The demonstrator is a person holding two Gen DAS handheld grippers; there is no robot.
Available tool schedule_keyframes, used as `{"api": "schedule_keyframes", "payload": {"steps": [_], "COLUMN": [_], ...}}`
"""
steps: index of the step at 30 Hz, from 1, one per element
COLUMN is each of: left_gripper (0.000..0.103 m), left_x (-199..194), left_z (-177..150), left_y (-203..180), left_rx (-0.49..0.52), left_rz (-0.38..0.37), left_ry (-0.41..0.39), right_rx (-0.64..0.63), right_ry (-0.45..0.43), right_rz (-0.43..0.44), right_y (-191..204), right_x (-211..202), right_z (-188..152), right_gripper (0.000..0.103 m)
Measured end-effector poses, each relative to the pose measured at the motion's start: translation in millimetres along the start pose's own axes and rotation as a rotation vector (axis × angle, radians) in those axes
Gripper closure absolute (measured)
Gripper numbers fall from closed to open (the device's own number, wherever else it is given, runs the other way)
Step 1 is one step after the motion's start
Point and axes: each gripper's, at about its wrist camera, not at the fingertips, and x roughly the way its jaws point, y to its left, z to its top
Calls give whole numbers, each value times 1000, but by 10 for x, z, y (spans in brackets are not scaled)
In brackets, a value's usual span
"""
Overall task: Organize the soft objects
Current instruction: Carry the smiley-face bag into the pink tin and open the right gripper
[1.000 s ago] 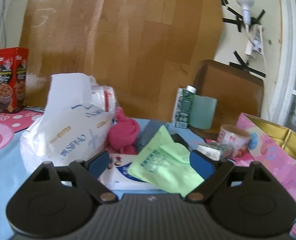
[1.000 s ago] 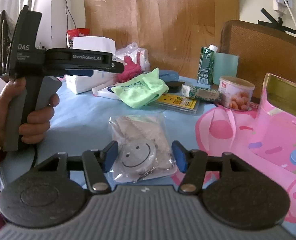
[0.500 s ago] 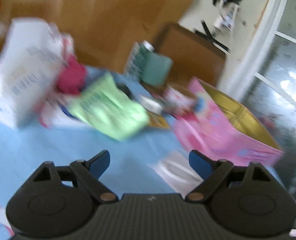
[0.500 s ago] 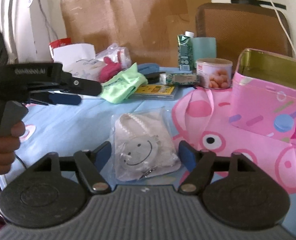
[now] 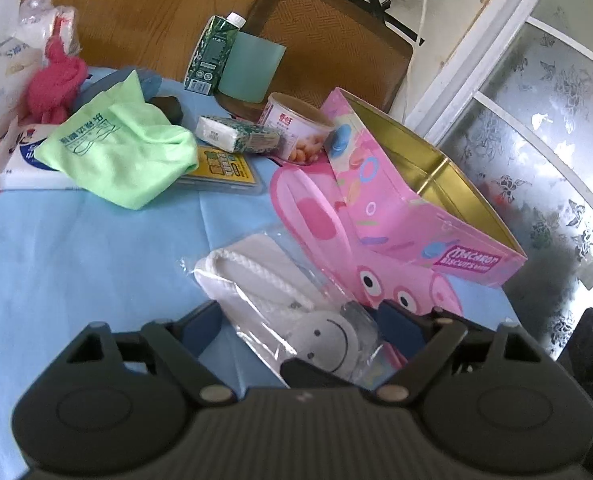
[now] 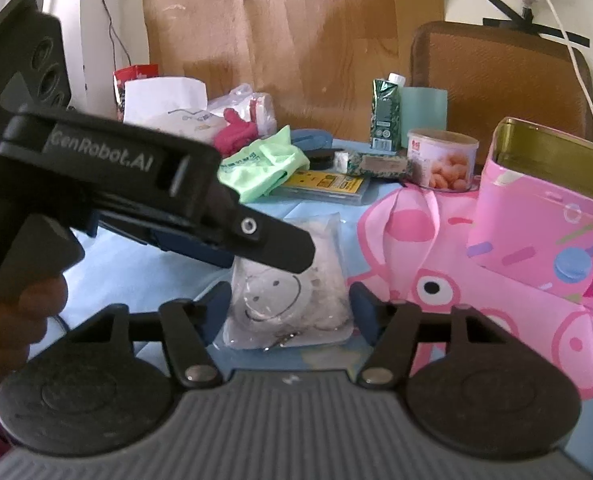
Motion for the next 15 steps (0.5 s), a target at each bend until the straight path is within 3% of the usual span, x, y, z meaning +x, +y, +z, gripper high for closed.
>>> {"api": "schedule_keyframes", "payload": {"steps": [6, 15], "left_gripper": [19, 19], "left_x": [-53, -123], "left_z": [37, 276], "left_y": [12, -299], "left_rx": [-17, 81], "left_rz": [-28, -83], "left_ry": [-22, -93], "right_rx": [-8, -1], "right_ry": [-38, -183], "right_rz": [-20, -102], "right_y": [18, -45], "right_x": [-44, -221], "right_z": [-20, 55], "right_gripper": [40, 40]}}
